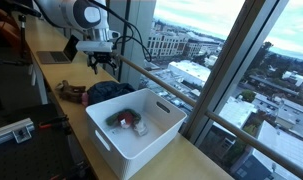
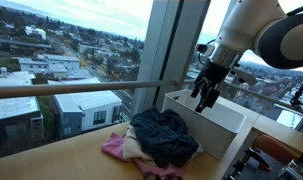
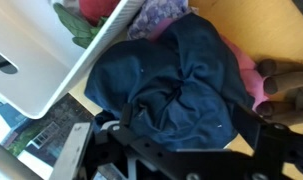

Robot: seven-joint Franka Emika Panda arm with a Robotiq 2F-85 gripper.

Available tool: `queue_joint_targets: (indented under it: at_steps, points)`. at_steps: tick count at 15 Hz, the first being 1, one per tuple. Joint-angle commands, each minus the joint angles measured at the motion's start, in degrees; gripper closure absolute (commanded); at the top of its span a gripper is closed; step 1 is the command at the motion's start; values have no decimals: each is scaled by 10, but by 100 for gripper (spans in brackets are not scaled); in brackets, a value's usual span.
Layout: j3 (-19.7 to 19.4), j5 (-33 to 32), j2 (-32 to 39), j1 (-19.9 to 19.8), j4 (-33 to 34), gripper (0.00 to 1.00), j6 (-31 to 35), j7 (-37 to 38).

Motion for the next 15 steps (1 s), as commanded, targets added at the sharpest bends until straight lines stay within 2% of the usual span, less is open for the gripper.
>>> queue_joint_targets:
  at_steps: [1, 10, 15]
  points:
    - [13, 1, 79, 14, 42, 0, 16, 3]
    - [13, -2, 228, 11, 110, 0, 109, -16]
    - [-24, -39, 334, 43, 98, 0, 174, 14]
